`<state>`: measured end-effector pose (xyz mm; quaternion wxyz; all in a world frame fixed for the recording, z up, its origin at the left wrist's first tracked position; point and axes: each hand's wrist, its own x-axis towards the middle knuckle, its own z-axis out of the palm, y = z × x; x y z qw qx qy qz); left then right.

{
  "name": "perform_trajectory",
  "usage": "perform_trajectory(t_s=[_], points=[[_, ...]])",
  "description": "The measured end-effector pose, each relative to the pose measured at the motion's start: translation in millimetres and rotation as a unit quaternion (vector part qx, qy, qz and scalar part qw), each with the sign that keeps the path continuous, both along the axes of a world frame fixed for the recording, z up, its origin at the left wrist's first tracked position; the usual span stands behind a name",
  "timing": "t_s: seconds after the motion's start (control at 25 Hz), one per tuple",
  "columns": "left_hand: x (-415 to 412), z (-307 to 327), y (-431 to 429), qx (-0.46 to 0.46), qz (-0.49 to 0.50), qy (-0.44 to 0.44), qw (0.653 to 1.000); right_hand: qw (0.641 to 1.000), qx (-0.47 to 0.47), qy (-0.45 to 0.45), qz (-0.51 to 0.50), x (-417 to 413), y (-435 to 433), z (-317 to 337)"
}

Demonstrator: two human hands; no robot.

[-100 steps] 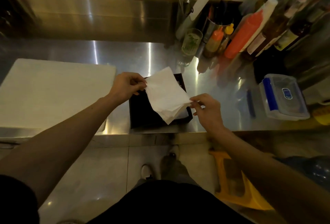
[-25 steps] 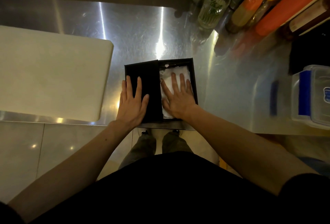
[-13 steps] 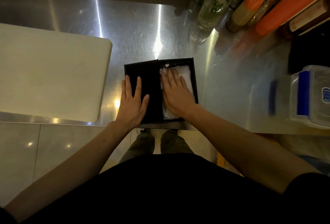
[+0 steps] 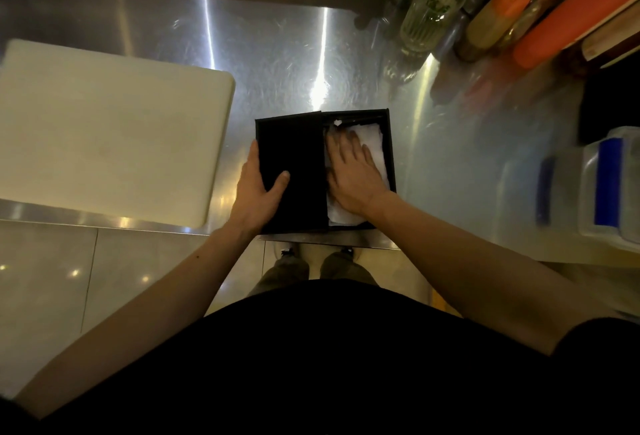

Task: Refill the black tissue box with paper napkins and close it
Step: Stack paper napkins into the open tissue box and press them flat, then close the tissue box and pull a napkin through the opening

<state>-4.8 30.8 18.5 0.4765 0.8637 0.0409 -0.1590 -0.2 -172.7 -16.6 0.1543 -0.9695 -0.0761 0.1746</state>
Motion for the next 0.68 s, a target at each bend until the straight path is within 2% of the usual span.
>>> perform_trajectory(t_s=[0.08, 0.2, 0.24, 0.32, 0.4, 0.44, 0.48, 0.56, 0.68], points=[[1, 9, 3, -0.04, 0.101, 0.044, 0.993, 0.997, 0.064, -0.042, -0.027, -2, -6, 16], [5, 23, 10, -0.194, 0.177, 0.088, 0.961, 0.959, 0.209, -0.118, -0.152, -16, -28, 35], [4, 28, 8, -0.242, 0.184, 0.111, 0.946, 0.936, 0.254, -0.112, -0.215, -21, -37, 40], [2, 35, 1, -0.299, 0.172, 0.148, 0.927, 0.872, 0.338, -0.015, -0.355, -30, -52, 46], [-2, 34, -11, -0.304, 0.119, 0.148, 0.934, 0.766, 0.437, 0.108, -0.46, -35, -63, 46], [-4, 31, -18, -0.299, 0.097, 0.15, 0.937, 0.716, 0.483, 0.149, -0.482, -38, -68, 44], [-6, 27, -25, -0.29, 0.082, 0.159, 0.94, 0.682, 0.517, 0.177, -0.486, -41, -72, 43], [-8, 18, -38, -0.247, 0.05, 0.184, 0.95, 0.641, 0.57, 0.217, -0.466, -47, -77, 42], [-11, 8, -59, -0.195, -0.002, 0.206, 0.959, 0.631, 0.598, 0.251, -0.425, -50, -79, 42]])
